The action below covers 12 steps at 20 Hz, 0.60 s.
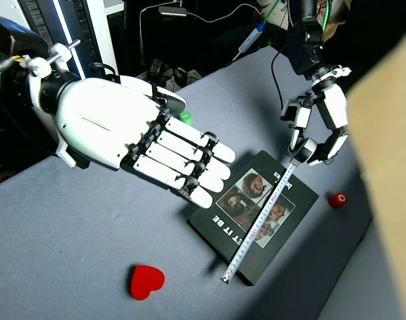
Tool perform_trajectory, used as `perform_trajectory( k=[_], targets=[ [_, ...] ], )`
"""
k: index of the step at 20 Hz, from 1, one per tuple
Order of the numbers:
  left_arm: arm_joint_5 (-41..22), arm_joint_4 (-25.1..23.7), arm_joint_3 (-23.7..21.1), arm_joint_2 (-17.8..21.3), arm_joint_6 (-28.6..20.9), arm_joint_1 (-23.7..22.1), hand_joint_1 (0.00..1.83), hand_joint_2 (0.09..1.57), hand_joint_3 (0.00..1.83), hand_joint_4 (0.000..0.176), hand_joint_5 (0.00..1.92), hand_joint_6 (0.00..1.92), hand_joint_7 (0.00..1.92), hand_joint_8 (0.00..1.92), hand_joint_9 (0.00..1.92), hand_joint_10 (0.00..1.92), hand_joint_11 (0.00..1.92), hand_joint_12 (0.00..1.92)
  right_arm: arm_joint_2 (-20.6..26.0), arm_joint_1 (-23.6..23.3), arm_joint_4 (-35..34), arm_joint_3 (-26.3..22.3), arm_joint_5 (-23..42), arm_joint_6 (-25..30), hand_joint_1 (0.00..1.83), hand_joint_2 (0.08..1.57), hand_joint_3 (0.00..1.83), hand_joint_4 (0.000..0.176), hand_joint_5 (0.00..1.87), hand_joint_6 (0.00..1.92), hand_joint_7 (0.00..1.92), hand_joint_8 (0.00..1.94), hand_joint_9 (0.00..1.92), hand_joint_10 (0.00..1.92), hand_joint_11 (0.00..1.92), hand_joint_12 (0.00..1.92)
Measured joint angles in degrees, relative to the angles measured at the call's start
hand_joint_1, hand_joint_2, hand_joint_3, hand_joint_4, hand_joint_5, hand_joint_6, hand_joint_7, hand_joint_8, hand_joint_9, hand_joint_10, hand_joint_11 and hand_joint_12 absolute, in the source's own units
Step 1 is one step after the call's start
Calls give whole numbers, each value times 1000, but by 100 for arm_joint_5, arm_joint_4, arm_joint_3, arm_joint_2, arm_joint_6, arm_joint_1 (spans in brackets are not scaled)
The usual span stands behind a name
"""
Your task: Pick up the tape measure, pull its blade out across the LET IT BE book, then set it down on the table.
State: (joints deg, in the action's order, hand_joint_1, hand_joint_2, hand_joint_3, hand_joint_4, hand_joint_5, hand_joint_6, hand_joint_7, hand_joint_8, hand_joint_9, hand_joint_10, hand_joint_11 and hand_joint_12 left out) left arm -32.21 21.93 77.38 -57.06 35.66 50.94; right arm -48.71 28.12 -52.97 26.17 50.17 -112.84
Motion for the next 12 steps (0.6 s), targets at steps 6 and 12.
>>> perform_trajectory(
  k=[6, 12],
  targets=[
    [-31, -227, 262, 0, -219, 68, 1389, 1074, 0, 0, 1015, 700, 1109, 789, 982, 1177, 966, 976, 0, -2, 7, 0, -4, 7, 0, 1045, 17, 25, 0, 0, 0, 0, 0, 0, 0, 324],
    [-181, -289, 372, -201, -293, 66, 1387, 1078, 0, 0, 1021, 699, 1087, 814, 971, 1202, 971, 1009, -4, 0, 26, 0, -4, 11, 0, 1046, 14, 24, 0, 0, 0, 0, 0, 0, 0, 324]
  ],
)
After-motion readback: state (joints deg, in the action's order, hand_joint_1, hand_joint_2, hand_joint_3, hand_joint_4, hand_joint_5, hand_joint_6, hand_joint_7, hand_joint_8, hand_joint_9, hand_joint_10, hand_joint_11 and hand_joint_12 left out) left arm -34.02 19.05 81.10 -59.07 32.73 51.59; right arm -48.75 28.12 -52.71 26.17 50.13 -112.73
